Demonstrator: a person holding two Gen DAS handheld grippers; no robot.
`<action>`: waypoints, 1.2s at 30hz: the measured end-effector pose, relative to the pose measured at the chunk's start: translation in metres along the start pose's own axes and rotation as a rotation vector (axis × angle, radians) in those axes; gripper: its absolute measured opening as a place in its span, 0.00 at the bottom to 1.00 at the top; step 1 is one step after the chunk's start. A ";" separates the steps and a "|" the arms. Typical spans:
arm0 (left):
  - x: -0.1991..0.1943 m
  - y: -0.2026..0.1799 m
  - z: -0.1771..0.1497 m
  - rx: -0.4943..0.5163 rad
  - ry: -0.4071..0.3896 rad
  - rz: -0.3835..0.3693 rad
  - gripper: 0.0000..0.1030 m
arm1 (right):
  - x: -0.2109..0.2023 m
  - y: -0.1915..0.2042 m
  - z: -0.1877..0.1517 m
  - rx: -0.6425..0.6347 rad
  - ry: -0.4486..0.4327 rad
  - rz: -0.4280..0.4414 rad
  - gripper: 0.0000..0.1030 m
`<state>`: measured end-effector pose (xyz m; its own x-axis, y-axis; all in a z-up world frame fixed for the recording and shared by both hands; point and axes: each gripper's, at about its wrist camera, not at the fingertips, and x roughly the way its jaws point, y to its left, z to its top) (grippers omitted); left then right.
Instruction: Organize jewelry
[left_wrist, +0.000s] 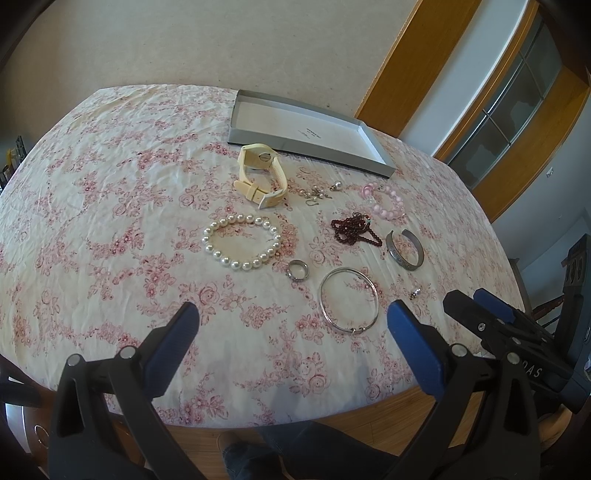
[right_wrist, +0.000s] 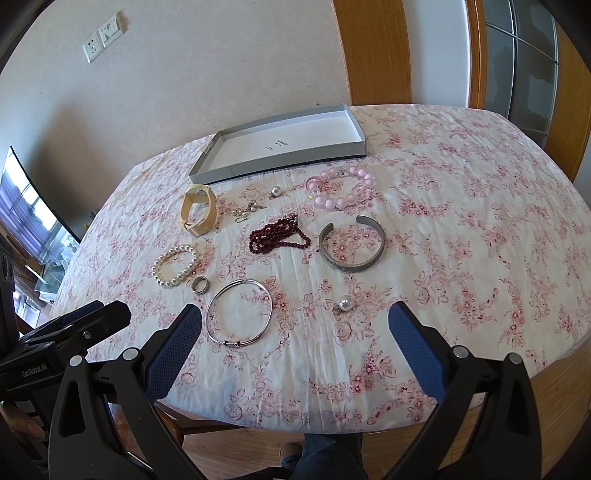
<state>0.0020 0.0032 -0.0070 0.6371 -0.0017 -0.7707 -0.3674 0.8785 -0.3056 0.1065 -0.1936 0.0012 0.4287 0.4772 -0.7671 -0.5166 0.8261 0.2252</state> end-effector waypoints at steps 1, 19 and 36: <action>0.000 0.000 0.000 0.000 0.000 0.000 0.98 | 0.000 0.001 0.000 0.000 0.000 0.000 0.99; 0.000 0.000 0.000 0.000 0.002 0.000 0.98 | 0.000 0.000 0.000 -0.002 -0.001 -0.003 0.99; 0.001 0.000 0.000 -0.001 0.003 -0.001 0.98 | -0.001 0.001 0.001 0.000 0.002 -0.004 0.99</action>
<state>0.0028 0.0034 -0.0078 0.6354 -0.0038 -0.7722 -0.3674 0.8781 -0.3067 0.1062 -0.1930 0.0022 0.4297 0.4734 -0.7690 -0.5152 0.8279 0.2217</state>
